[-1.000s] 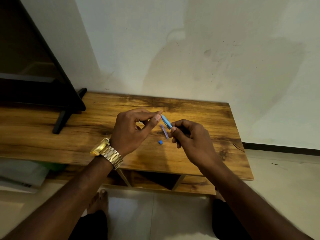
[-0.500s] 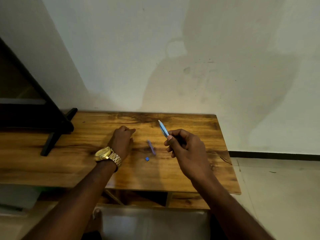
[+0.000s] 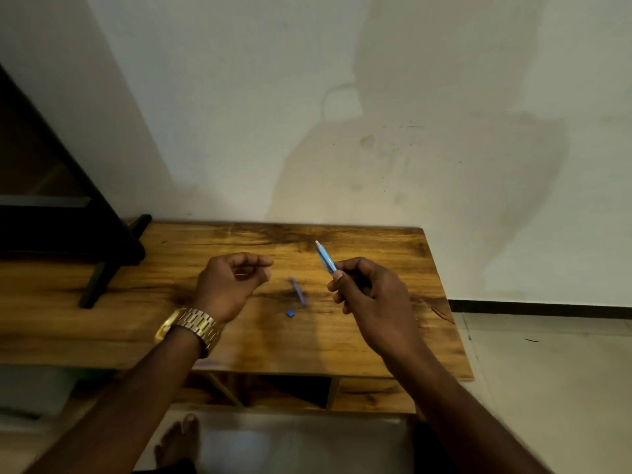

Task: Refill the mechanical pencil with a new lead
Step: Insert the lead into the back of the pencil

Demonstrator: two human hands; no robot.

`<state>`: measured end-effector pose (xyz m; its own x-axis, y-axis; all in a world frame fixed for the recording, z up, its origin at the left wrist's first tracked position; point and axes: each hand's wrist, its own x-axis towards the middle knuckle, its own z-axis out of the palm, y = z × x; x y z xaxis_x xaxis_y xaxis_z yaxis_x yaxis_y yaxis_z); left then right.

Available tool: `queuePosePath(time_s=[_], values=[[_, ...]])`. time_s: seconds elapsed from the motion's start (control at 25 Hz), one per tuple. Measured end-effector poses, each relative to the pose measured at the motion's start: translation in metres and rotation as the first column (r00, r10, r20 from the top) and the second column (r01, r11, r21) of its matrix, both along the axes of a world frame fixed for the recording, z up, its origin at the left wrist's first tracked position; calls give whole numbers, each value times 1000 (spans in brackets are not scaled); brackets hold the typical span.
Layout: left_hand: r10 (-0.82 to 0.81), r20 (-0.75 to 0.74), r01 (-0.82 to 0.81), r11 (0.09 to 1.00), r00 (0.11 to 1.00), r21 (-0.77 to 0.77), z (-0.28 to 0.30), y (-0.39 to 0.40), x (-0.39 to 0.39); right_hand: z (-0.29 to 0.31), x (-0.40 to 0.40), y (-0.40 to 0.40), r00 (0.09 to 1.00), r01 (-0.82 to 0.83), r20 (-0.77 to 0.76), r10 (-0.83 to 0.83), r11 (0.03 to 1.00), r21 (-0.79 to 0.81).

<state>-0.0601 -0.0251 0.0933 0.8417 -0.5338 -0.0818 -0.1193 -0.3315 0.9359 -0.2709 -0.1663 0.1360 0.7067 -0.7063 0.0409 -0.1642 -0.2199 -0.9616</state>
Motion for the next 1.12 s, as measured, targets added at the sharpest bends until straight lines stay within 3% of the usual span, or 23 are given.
queuePosePath(time_s=[0.04, 0.12, 0.28, 0.64, 0.88, 1.12], values=[[-11, -161, -15, 987, 987, -163, 7, 8, -5, -1, 6, 7, 1000, -11, -13, 11, 1000, -13], [-82, -336, -51, 928, 938, -369, 18, -1, -23, -2, 2, 5, 1000, -2, -23, 2, 999, -37], [-118, -370, -92, 860, 921, -503, 31, 7, -28, -6, 18, 24, 997, -64, -48, 61, 995, -80], [-185, -292, 19, 872, 938, -490, 38, 16, -20, -10, 31, 29, 995, -88, -68, 77, 980, -176], [-185, 76, 197, 957, 980, -213, 38, 20, -17, -10, 25, 22, 986, -119, -154, 70, 934, -338], [-208, 120, 231, 945, 971, -233, 34, 17, -19, -9, 21, 18, 986, -141, -116, 120, 973, -184]])
